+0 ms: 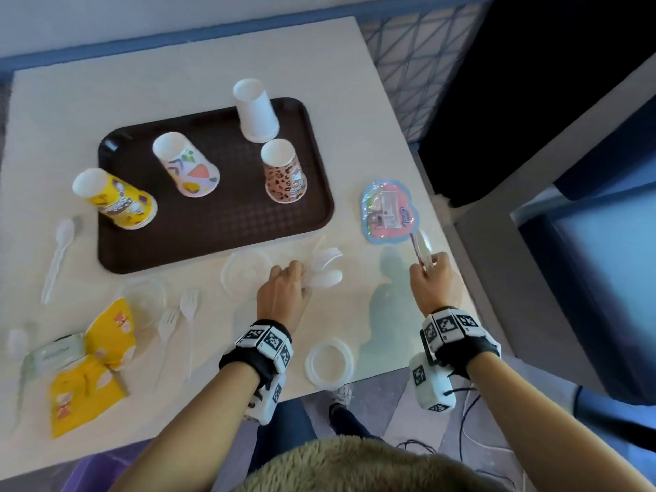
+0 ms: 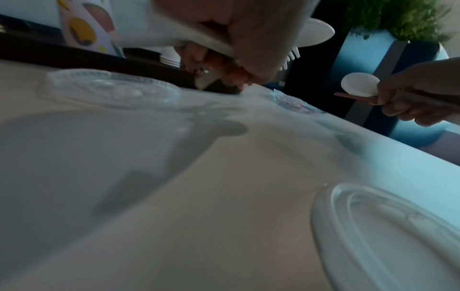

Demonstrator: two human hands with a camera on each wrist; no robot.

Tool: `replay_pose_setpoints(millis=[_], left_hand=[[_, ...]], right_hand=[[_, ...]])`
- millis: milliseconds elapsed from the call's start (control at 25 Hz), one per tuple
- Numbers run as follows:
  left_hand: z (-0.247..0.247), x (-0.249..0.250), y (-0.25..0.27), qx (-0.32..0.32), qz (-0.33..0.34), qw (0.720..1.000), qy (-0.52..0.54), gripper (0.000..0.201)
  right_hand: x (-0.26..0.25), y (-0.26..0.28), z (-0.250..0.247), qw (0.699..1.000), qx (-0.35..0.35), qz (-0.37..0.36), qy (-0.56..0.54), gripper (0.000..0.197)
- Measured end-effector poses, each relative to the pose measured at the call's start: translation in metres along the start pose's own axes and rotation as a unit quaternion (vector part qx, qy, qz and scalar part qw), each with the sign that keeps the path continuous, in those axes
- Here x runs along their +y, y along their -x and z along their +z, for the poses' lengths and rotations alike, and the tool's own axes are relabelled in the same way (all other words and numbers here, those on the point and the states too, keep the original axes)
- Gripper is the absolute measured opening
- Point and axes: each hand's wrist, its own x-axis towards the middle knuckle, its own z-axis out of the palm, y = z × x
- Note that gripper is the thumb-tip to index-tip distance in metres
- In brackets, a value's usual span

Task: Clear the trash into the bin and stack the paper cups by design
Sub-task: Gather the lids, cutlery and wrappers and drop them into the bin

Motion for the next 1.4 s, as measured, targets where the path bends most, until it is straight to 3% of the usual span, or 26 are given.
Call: replay_pose_setpoints(millis=[200, 320, 560, 640, 920, 1040, 1160, 1400], left_hand=[[-0.043, -0.033, 0.026, 0.034, -0.067, 0.997, 0.005, 0.036], [-0.069, -0.073, 0.045, 0.065, -0.112, 0.991, 0.043, 0.030], [-0.100, -0.171, 0.084, 0.128, -0.228, 0.957, 0.124, 0.035], [-0.103, -0.194, 0.096, 0.115, -0.237, 0.955, 0.138, 0.033], [-0.065, -0.209, 0.113, -0.027, -0.183, 0.979, 0.087, 0.030], [-0.054, -0.211, 0.110, -0.048, -0.188, 0.978, 0.077, 0.034], [-0.052, -0.209, 0.106, -0.060, -0.183, 0.978, 0.075, 0.036], [-0.073, -0.209, 0.107, -0.031, -0.158, 0.961, 0.224, 0.028]], right_hand=[[-0.060, 0.034, 0.032, 0.986, -0.073, -0.151, -0.010, 0.015], [-0.098, 0.066, 0.068, 0.966, -0.142, -0.215, -0.005, 0.030], [-0.150, 0.135, 0.135, 0.944, -0.239, -0.218, 0.071, 0.022], [-0.156, 0.158, 0.159, 0.941, -0.258, -0.204, 0.078, 0.023], [-0.160, 0.200, 0.221, 0.970, -0.207, -0.103, 0.072, 0.036], [-0.159, 0.200, 0.232, 0.977, -0.171, -0.097, 0.084, 0.013], [-0.155, 0.197, 0.236, 0.979, -0.152, -0.093, 0.095, 0.031], [-0.166, 0.205, 0.218, 0.984, -0.129, -0.113, 0.042, 0.017]])
